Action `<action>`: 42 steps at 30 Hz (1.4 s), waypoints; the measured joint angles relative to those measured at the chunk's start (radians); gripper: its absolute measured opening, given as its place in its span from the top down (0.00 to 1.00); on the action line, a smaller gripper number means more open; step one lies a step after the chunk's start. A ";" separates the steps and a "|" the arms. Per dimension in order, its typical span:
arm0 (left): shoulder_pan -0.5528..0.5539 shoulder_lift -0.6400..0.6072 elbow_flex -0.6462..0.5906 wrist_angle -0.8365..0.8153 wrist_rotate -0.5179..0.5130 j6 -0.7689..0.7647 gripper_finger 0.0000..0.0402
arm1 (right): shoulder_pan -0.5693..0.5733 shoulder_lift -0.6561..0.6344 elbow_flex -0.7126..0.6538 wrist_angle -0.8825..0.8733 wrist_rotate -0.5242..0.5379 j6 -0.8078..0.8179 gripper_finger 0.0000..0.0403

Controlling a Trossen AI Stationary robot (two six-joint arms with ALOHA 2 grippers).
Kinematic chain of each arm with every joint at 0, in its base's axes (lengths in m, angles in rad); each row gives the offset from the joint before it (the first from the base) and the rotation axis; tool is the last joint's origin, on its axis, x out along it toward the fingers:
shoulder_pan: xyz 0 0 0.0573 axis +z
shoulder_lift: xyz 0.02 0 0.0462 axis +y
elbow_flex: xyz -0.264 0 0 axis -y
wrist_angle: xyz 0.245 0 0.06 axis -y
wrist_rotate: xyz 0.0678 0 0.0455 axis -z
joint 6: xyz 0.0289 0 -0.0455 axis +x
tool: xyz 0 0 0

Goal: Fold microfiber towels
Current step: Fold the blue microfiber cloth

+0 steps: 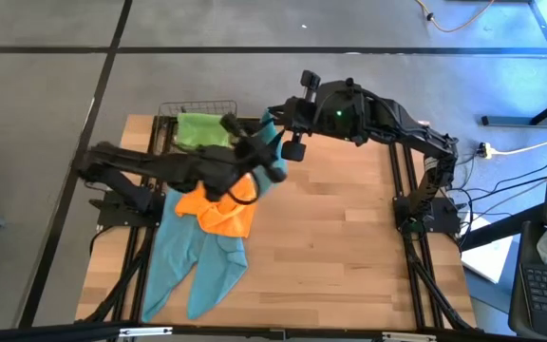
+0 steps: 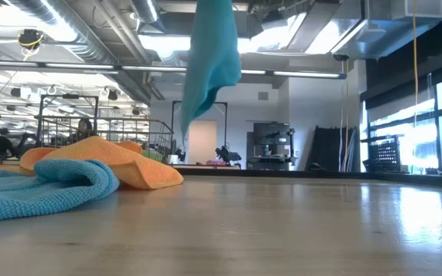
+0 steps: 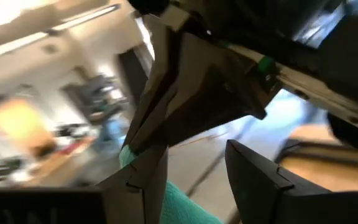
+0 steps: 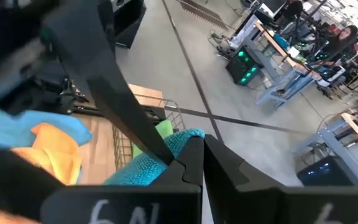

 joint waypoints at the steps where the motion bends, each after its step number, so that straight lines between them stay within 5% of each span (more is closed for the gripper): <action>1: 0.003 0.029 0.028 -0.001 -0.039 0.030 0.62 | 0.000 0.000 0.000 -0.005 0.006 -0.001 0.98; 8: 0.000 0.147 0.167 -0.007 -0.227 0.106 0.62 | 0.001 -0.050 0.000 -0.097 0.055 -0.026 0.98; 18: 0.031 0.154 0.185 0.066 -0.329 0.091 0.62 | -0.006 -0.123 0.001 -0.159 0.002 -0.026 0.98; 22: 0.005 0.154 0.185 0.218 -0.245 0.090 0.62 | -0.034 -0.122 0.000 -0.254 -0.046 0.001 0.98; 28: -0.017 0.154 0.185 0.232 0.070 0.001 0.62 | -0.061 -0.130 0.000 -0.244 -0.113 0.055 0.98; 34: 0.001 0.173 0.182 0.186 -0.039 -0.035 0.62 | -0.062 -0.150 0.000 -0.222 -0.152 0.080 0.98; 42: 0.044 0.191 0.184 0.197 0.031 -0.032 0.62 | -0.060 -0.151 0.000 -0.215 -0.212 0.128 0.98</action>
